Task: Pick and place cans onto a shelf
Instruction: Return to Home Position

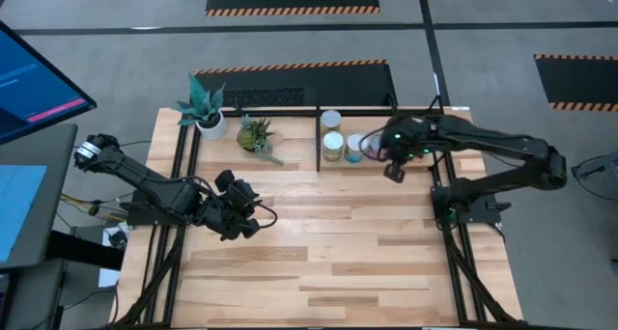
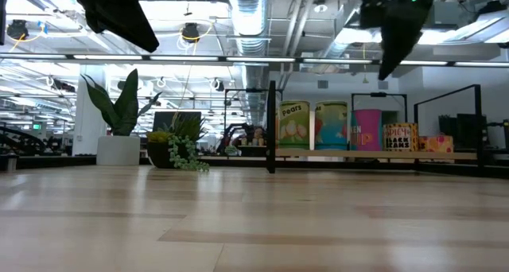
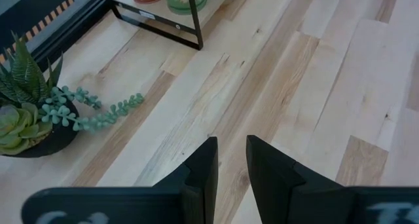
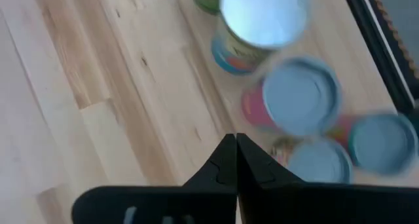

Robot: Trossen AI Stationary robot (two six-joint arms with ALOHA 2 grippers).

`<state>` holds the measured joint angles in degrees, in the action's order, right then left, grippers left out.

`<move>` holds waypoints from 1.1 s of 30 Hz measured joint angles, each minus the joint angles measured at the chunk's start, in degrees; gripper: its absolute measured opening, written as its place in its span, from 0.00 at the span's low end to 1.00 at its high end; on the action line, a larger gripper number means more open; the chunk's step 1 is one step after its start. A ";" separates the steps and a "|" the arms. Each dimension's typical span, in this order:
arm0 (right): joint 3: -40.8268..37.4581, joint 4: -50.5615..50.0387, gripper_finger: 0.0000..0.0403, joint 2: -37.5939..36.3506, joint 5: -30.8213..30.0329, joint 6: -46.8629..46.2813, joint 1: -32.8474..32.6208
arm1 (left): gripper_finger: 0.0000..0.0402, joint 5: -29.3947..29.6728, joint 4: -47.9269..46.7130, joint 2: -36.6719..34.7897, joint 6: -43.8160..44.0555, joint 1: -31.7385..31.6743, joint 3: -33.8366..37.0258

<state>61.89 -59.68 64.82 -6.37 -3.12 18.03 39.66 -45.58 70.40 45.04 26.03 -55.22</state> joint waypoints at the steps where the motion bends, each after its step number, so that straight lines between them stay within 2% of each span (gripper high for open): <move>1: 0.00 -1.12 0.02 -1.30 -0.01 -1.40 0.01 | 0.17 0.00 -0.01 -0.01 0.00 0.00 0.00; 13: 0.00 -2.73 0.09 -11.67 0.27 -11.27 -3.52 | 0.17 -0.03 0.04 -0.01 1.13 0.01 0.00; 20: 0.00 -6.38 0.09 -13.21 0.53 -22.28 -6.21 | 0.17 -0.19 0.24 0.00 5.02 0.00 -0.14; 27: 0.00 -10.54 0.09 -13.16 0.48 -29.63 -7.93 | 0.17 -0.16 0.22 -0.01 3.89 0.01 -0.15; 33: 0.00 -9.14 0.09 -15.27 0.39 -30.05 -14.77 | 0.17 -0.16 0.51 -0.01 3.68 0.01 -0.15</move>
<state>61.89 -68.82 49.56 -5.98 -33.17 3.25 39.50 -45.08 70.39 48.71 26.04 -55.37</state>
